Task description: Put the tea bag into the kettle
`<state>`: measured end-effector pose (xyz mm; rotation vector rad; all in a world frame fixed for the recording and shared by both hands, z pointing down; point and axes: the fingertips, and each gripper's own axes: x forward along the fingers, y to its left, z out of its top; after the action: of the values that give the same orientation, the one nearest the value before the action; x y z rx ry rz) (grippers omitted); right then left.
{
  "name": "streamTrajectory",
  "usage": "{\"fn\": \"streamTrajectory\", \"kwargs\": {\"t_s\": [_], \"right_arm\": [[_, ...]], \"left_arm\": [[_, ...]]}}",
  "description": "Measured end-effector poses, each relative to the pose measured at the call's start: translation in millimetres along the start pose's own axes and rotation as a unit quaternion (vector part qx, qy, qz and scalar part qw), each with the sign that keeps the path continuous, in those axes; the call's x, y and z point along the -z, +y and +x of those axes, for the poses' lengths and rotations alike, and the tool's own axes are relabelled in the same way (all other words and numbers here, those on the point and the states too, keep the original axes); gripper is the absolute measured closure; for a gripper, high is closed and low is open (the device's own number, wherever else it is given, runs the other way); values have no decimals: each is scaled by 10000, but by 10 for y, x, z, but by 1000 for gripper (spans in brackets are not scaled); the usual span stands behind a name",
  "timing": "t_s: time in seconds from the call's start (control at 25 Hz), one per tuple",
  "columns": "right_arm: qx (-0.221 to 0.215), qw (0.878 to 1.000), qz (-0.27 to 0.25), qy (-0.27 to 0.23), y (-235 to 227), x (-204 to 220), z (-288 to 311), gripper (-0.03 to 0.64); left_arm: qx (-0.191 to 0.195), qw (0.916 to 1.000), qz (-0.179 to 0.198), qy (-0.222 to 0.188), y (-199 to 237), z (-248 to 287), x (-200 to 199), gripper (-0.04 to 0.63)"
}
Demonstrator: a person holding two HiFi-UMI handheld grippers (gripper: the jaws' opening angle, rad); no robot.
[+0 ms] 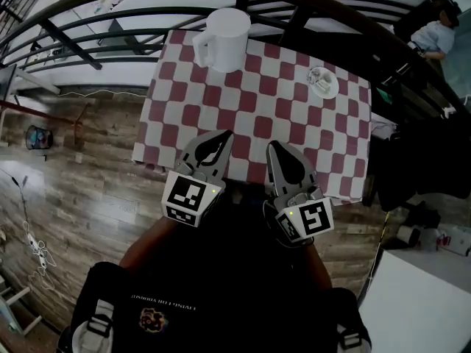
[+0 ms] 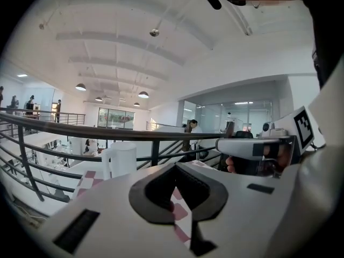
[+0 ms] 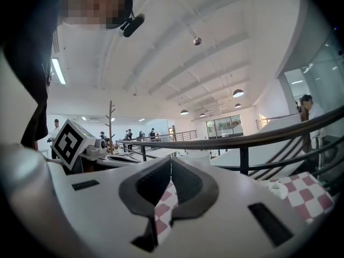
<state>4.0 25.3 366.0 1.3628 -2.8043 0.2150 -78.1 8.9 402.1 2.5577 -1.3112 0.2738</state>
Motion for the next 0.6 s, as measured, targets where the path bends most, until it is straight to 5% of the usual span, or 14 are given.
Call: {"fn": "streamTrajectory", "kwargs": {"t_s": [0.6], "right_arm": [[54, 9999, -108, 47, -214, -41, -370, 603]], "left_arm": [[76, 9999, 5, -79, -385, 102, -53, 597]]}}
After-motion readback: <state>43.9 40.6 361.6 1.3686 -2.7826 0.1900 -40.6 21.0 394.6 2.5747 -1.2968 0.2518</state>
